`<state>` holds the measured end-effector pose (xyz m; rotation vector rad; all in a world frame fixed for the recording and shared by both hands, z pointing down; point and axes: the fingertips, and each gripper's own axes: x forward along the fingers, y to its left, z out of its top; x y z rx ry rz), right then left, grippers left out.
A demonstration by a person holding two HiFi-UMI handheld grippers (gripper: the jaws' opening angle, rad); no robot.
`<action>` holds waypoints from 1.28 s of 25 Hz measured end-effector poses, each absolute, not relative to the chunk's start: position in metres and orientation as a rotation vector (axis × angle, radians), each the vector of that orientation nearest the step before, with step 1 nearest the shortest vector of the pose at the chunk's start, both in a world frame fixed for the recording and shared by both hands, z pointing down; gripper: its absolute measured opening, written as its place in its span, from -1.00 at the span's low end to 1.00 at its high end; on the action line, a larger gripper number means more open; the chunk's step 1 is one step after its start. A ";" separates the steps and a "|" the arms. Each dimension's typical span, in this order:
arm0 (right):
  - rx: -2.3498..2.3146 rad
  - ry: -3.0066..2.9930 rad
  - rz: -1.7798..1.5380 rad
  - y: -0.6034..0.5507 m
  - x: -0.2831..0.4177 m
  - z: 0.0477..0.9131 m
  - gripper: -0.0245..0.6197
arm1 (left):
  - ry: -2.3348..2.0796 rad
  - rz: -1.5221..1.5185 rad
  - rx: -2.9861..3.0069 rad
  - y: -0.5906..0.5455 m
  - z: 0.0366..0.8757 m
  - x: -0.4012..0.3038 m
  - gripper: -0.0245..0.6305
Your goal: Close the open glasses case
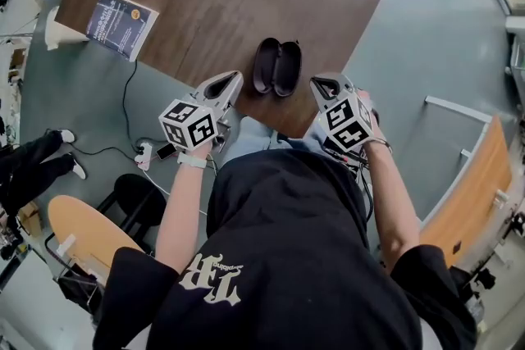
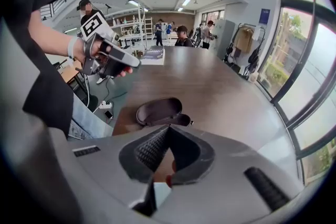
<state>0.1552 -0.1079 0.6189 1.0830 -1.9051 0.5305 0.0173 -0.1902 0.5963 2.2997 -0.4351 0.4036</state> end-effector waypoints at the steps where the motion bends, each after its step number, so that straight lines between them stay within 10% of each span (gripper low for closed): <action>1: 1.065 -1.892 0.532 -0.109 0.158 0.626 -0.97 | -0.447 0.421 2.294 -0.196 0.603 0.019 -0.93; 32: 1.021 -1.948 0.864 -0.127 0.144 0.729 -0.97 | -0.445 0.804 2.078 -0.210 0.754 0.041 -0.93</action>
